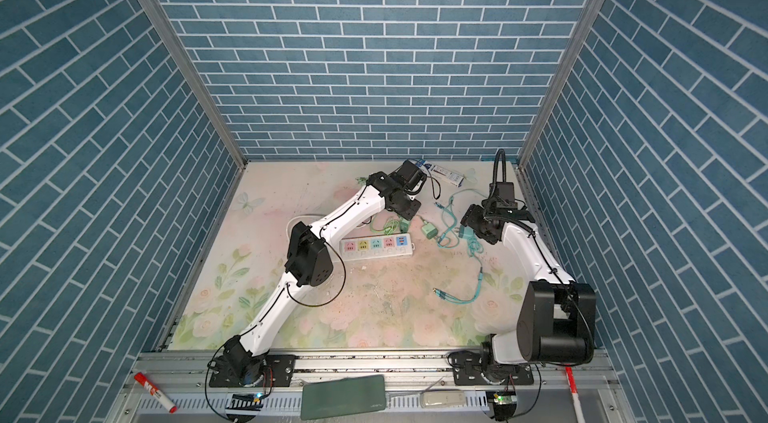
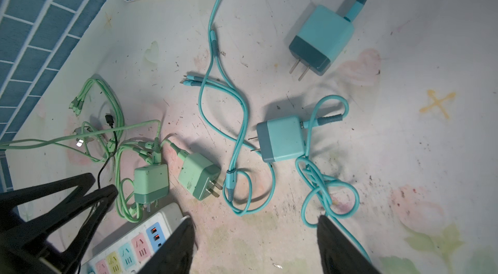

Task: Insert the plug
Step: 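Lift the mint-green charger with the left gripper toward the right gripper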

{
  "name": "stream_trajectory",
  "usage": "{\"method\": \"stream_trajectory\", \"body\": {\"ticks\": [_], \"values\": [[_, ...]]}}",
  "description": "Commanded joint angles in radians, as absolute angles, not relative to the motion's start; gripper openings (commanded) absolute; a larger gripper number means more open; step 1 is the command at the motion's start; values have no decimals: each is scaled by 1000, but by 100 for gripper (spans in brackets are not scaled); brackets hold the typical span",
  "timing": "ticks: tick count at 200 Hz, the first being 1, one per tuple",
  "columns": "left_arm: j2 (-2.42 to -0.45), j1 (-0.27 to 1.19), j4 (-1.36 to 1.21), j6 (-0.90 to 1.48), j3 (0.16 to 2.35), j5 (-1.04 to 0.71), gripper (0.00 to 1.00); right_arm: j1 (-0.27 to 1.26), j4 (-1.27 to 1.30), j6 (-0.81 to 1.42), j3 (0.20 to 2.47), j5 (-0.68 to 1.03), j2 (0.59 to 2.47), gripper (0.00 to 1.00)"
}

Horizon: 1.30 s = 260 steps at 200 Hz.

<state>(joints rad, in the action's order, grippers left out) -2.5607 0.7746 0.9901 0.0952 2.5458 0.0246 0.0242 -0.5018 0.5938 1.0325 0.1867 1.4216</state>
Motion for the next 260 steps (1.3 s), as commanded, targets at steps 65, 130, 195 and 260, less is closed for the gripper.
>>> {"method": "stream_trajectory", "body": {"ticks": [65, 130, 195, 260], "values": [[-2610, 773, 1009, 161, 2519, 9, 58, 22, -508, 563, 996, 200, 1390, 72], [-2656, 775, 999, 173, 2517, -7, 56, 22, -504, 557, 987, 207, 1381, 72], [-2674, 773, 986, 181, 2508, -2, 26, 21, -506, 555, 962, 197, 1343, 72], [-2528, 773, 972, 120, 2517, 15, 16, 22, -538, 531, 973, 247, 1316, 72]]}}
